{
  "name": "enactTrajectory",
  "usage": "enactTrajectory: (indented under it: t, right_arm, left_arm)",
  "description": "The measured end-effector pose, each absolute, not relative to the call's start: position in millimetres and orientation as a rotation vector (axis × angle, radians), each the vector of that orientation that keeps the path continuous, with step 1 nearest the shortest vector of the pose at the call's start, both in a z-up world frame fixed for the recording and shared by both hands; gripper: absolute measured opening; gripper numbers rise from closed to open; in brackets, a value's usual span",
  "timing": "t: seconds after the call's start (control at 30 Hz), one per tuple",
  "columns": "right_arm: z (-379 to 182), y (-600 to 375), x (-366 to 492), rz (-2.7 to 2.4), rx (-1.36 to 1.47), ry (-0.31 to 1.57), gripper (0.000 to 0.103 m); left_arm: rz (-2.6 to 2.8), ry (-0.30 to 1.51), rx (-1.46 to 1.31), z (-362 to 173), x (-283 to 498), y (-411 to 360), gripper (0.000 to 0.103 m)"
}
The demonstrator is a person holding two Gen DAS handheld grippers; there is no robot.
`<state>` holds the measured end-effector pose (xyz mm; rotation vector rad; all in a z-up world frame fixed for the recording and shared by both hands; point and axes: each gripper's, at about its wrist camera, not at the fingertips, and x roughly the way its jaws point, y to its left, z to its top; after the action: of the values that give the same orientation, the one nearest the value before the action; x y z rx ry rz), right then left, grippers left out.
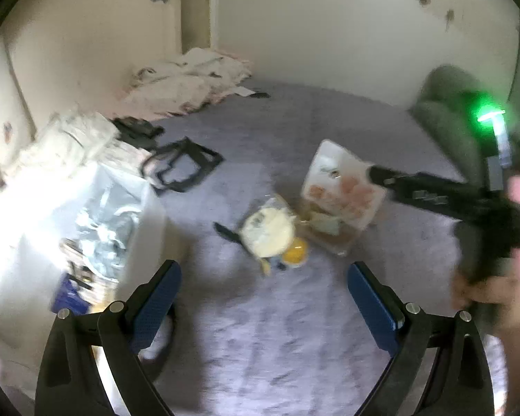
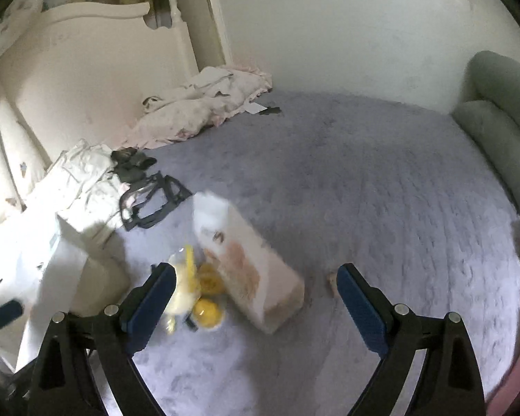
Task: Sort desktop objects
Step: 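Grasp the white printed paper bread bag with the right gripper, then carry the bread bag to the white paper bag and drop it in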
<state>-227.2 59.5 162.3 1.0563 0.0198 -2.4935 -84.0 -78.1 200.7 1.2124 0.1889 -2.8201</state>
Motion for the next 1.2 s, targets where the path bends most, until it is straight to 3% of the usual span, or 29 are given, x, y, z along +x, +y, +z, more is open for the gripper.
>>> enactTrajectory:
  t: [0.13, 0.23, 0.3, 0.33, 0.47, 0.6, 1.0, 1.2]
  right_arm:
    - [148, 45, -239, -2.501, 1.048, 0.155, 0.092]
    - [134, 35, -245, -2.489, 1.038, 0.220, 0.080]
    - [119, 27, -254, -2.466, 1.080, 0.255, 0.056]
    - [111, 24, -258, -2.467, 1.129, 0.278, 0.033]
    - [108, 31, -259, -2.419, 1.151, 0.108, 0.026]
    - [121, 37, -240, -2.413, 1.124, 0.108, 0.021]
    - [205, 62, -95, -2.408, 0.932, -0.063, 0.019]
    - [167, 70, -40, -2.400, 1.081, -0.128, 0.019]
  left_arm:
    - [-2.798, 0.227, 1.264, 196, -87, -79, 0.096]
    - [-2.775, 0.245, 1.299, 191, -88, -78, 0.096]
    - [-2.760, 0.261, 1.313, 188, -89, -79, 0.096]
    - [-2.754, 0.267, 1.314, 187, -88, -80, 0.096]
    - [-2.736, 0.295, 1.319, 187, -86, -85, 0.096]
    - [-2.738, 0.347, 1.305, 190, -83, -90, 0.096]
    - [-2.771, 0.374, 1.354, 190, -71, -84, 0.096]
    - [-2.836, 0.400, 1.416, 183, -61, -73, 0.096]
